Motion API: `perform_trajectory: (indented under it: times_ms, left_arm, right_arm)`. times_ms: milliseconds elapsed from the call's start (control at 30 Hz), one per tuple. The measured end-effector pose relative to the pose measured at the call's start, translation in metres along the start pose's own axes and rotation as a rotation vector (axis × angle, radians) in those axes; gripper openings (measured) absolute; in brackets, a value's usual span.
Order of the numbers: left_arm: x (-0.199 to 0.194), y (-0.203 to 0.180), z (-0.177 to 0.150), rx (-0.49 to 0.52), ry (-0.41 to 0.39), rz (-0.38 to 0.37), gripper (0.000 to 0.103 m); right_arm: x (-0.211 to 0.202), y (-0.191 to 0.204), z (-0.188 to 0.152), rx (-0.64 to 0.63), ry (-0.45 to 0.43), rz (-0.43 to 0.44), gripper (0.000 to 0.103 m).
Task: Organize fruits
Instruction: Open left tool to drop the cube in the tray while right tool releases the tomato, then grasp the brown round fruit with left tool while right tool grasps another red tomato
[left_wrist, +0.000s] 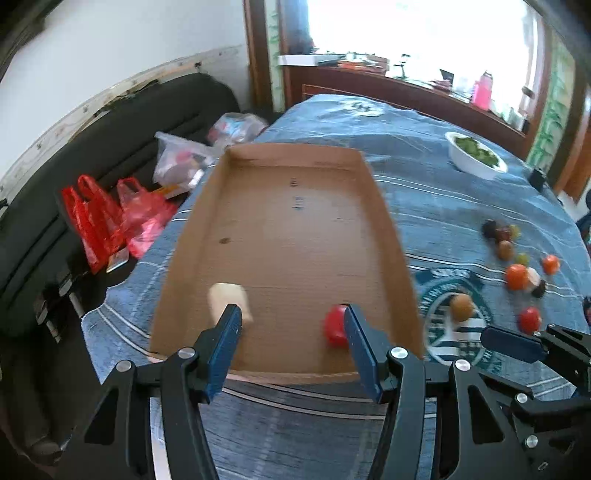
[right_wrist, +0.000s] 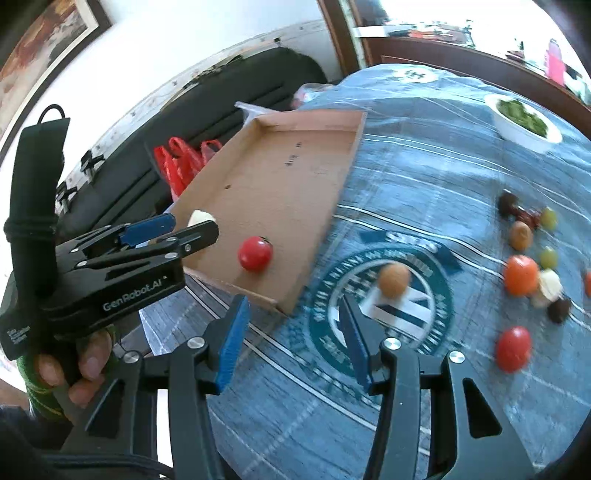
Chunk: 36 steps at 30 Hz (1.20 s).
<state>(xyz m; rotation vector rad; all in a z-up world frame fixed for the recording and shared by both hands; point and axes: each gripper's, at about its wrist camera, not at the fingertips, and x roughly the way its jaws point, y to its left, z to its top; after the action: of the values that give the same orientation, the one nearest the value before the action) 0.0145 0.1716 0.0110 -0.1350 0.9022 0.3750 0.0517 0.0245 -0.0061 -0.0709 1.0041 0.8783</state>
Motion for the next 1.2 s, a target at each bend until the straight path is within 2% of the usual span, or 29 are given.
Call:
perform_trajectory:
  times_ms: [333, 600, 1200]
  left_arm:
    - [-0.010, -0.053, -0.011, 0.063, 0.014, -0.098, 0.059]
    - [-0.015, -0.084, -0.017, 0.113, 0.022, -0.146, 0.059]
    - [-0.004, -0.116, -0.022, 0.154, 0.075, -0.174, 0.059]
  right_arm:
    - [-0.042, -0.053, -0.036, 0.129, -0.040, -0.082, 0.053]
    - [-0.070, -0.097, -0.065, 0.236, -0.058, -0.140, 0.053]
    - [-0.074, -0.122, -0.080, 0.286, -0.073, -0.153, 0.053]
